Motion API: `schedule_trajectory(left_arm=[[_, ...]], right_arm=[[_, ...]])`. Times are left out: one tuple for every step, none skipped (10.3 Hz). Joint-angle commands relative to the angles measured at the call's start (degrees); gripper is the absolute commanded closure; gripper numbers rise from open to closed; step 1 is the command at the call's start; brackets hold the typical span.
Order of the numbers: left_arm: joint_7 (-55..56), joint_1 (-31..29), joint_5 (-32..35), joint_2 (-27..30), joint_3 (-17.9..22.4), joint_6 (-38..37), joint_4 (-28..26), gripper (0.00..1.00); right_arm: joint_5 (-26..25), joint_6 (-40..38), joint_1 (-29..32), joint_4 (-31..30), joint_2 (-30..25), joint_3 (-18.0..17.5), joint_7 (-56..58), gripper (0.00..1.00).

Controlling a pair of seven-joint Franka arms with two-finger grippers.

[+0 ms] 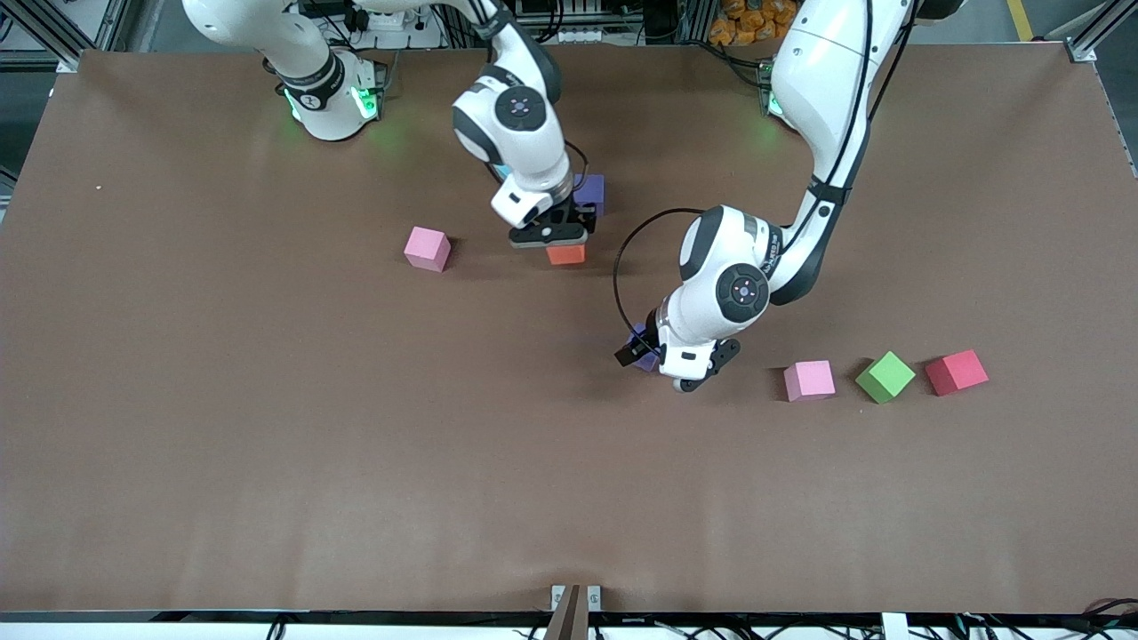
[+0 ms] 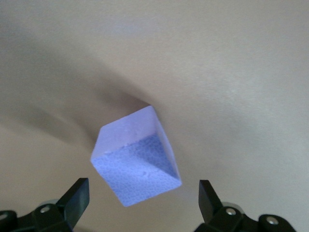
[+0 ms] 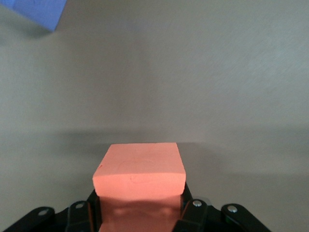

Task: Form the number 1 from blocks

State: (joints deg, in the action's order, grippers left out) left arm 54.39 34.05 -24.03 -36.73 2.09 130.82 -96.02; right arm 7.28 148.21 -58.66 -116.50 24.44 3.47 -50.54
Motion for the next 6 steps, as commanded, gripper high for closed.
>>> schedule_trajectory(left_arm=[[0.8,0.41,-1.46,-1.59,0.9,-1.18,1.19,0.0],[0.89,0.32,-1.55,-1.68,0.9,-1.88,1.1,0.0],[1.85,0.32,-1.46,-1.77,1.33,-2.76,1.19,0.0],[1.94,0.23,-1.46,-1.77,1.6,-2.85,1.27,0.0],[1.95,0.14,-1.46,-2.03,1.6,-2.85,1.36,0.0],[1.95,0.14,-1.55,-2.38,1.6,-2.77,1.45,0.0]], right_arm=[[-0.16,0.23,-2.41,4.08,4.56,0.48,-3.33,0.5],[-0.17,0.23,-2.68,4.18,4.74,0.48,-3.34,0.5],[-0.17,0.23,-2.86,4.18,4.74,0.48,-3.34,0.48],[-0.17,0.23,-3.82,4.09,5.0,0.48,-3.34,0.47],[-0.17,0.23,-4.26,4.09,5.27,0.48,-3.43,0.45],[-0.25,0.15,-4.53,3.83,5.18,0.48,-3.43,0.45]])
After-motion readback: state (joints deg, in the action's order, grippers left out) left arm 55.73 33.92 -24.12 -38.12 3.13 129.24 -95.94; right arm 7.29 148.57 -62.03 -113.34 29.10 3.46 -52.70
